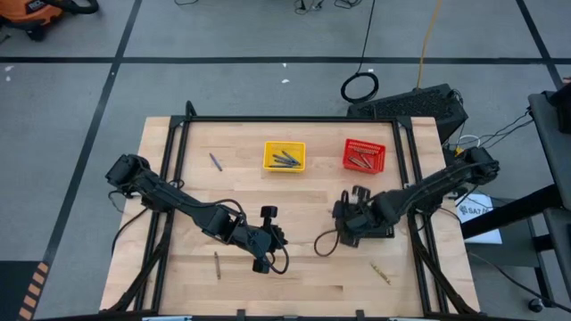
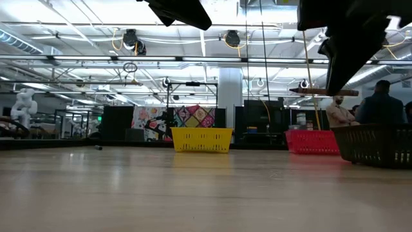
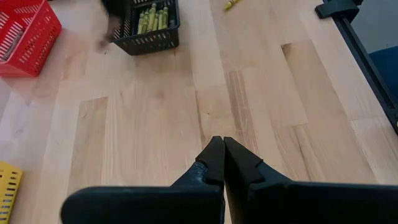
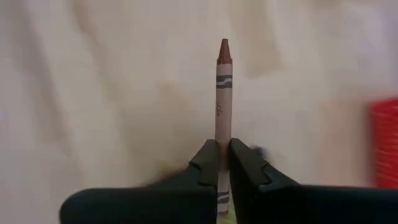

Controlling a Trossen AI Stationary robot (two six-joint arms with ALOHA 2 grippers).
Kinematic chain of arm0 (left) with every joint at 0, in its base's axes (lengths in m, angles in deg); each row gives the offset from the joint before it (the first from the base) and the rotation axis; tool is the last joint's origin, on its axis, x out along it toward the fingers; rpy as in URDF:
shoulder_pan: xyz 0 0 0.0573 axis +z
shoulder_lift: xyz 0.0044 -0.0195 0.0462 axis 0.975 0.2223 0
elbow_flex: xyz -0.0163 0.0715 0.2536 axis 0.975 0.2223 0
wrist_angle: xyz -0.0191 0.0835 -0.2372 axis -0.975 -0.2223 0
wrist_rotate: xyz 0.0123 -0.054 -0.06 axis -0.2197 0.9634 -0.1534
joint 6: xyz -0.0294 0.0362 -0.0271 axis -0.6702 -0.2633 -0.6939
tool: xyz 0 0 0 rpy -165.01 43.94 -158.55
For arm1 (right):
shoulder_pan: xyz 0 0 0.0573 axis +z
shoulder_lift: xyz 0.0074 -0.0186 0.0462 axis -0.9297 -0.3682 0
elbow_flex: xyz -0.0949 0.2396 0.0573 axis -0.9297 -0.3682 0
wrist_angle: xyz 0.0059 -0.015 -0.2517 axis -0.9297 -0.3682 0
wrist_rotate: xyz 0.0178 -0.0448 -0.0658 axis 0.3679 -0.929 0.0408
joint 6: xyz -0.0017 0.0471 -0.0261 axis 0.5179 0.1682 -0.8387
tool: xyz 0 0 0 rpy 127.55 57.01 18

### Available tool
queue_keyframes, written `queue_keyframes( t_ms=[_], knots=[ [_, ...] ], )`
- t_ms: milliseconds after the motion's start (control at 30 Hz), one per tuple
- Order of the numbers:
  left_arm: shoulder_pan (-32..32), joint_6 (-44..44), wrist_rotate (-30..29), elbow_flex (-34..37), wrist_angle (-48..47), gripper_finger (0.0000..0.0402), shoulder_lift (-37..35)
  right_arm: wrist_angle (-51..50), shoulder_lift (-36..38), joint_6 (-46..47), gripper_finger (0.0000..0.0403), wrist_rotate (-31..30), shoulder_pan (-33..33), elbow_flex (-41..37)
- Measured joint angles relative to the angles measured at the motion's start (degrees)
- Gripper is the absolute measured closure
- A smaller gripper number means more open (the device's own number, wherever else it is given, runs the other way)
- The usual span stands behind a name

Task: Sort crayons
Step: Put the brown crayon into the red bin

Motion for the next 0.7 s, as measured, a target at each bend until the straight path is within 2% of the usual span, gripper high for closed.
queue_keyframes(
  t_ms=[133,400,700],
  knots=[
    [0.0,0.0,0.0,0.0,0.0,0.0401,0.0,-5.5,2.3,-2.9,0.0403,-0.2,-3.7,0.0],
    [0.0,0.0,0.0,0.0,0.0,0.0401,0.0,-8.4,6.4,-10.6,0.0403,-0.2,-12.9,-0.3],
    [0.0,0.0,0.0,0.7,-0.2,0.0402,0.0,-8.3,11.2,-19.8,0.0403,-0.1,-27.7,-7.1]
  ],
)
